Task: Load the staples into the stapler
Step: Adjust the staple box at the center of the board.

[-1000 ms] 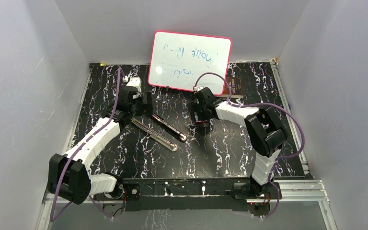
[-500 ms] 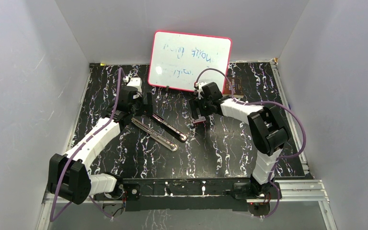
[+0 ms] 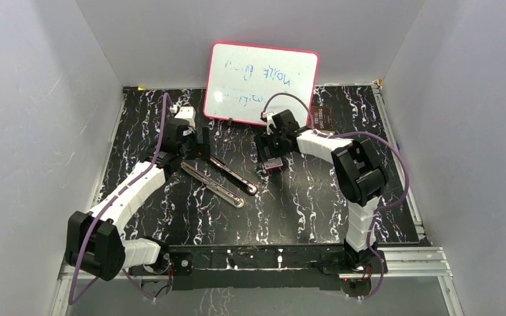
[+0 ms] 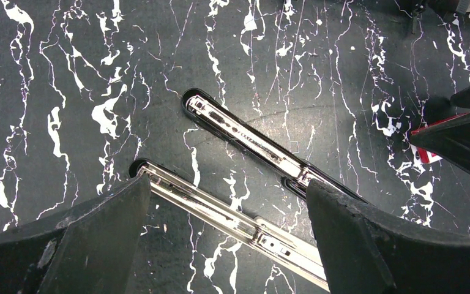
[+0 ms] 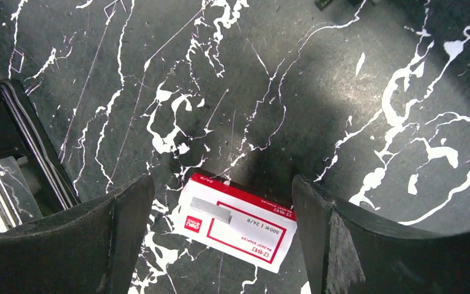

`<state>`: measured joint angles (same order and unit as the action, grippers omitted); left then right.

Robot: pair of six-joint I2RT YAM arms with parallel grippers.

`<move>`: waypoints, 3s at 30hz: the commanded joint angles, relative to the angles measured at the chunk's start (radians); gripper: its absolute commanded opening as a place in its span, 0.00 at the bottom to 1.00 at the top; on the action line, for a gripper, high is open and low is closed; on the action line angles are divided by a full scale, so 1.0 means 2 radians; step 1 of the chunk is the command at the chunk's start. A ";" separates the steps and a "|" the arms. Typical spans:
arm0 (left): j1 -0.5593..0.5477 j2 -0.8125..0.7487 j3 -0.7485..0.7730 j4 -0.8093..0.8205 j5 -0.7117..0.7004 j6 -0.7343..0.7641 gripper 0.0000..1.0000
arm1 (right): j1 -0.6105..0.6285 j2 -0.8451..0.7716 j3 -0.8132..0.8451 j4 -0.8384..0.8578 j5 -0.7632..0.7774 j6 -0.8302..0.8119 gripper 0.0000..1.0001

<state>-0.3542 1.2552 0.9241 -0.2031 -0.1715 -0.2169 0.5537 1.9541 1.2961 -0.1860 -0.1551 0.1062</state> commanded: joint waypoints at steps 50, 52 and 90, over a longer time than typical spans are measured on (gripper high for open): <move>0.007 0.041 0.048 0.012 0.069 -0.028 0.98 | 0.077 -0.072 -0.134 -0.032 0.126 -0.034 0.60; 0.007 0.052 0.055 0.017 0.079 -0.032 0.98 | 0.078 -0.073 -0.140 -0.027 0.127 -0.031 0.56; 0.079 0.363 0.131 0.267 0.518 -0.252 0.28 | 0.073 -0.013 -0.107 0.043 -0.005 -0.212 0.43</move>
<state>-0.1947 1.9865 1.1297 0.3099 0.7616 -0.7296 0.7002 1.8729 1.1107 -0.0463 -0.1490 -0.2813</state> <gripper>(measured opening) 0.343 0.489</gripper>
